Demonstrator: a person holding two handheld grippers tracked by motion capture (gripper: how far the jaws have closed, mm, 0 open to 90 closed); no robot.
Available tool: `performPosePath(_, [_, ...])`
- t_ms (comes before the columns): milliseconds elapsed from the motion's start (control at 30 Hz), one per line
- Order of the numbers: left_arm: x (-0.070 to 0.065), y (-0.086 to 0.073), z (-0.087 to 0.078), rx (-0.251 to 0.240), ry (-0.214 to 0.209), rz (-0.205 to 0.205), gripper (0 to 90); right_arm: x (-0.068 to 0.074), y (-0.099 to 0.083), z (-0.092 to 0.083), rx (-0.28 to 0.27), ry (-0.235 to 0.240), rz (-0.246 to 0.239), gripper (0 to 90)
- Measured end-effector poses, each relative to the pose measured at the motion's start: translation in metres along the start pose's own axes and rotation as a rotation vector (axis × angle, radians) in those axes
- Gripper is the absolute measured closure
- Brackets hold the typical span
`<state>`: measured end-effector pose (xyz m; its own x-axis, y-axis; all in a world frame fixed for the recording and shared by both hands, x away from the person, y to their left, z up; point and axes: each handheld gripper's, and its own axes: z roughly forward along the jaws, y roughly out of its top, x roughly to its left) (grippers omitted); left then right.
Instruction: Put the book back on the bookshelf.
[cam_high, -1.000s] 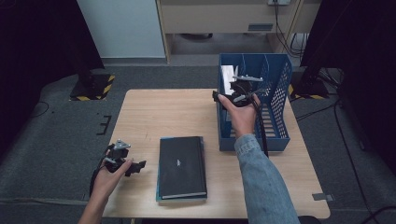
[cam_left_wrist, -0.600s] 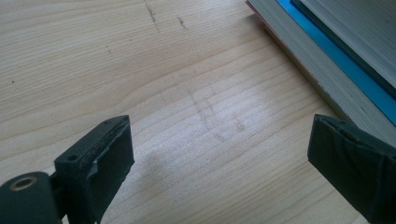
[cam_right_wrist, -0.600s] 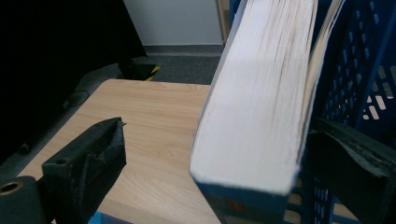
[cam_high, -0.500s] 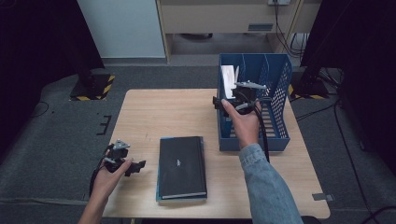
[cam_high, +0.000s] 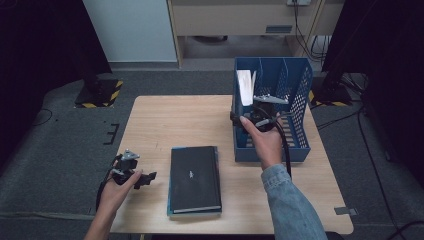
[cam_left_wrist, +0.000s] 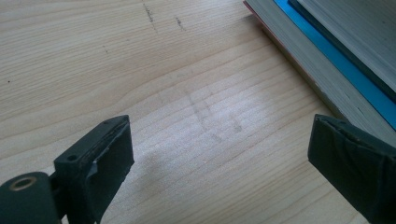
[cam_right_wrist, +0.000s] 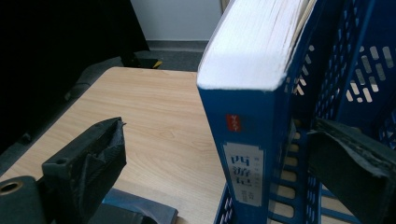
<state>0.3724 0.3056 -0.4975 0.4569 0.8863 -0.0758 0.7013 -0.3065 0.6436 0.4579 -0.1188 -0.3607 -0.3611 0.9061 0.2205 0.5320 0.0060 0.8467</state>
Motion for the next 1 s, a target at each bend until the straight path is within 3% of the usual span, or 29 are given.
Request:
performPosePath(567, [0.000, 0.000, -0.002, -0.019, -0.007, 0.005, 4.2, -0.002, -0.025, -0.014, 0.006, 0.015, -0.006, 6.8])
performPosePath(1000, [-0.003, 0.001, 0.004, -0.003, -0.006, 0.017, 4.6, 0.001, -0.052, -0.022, 0.039, 0.026, -0.054, 11.1])
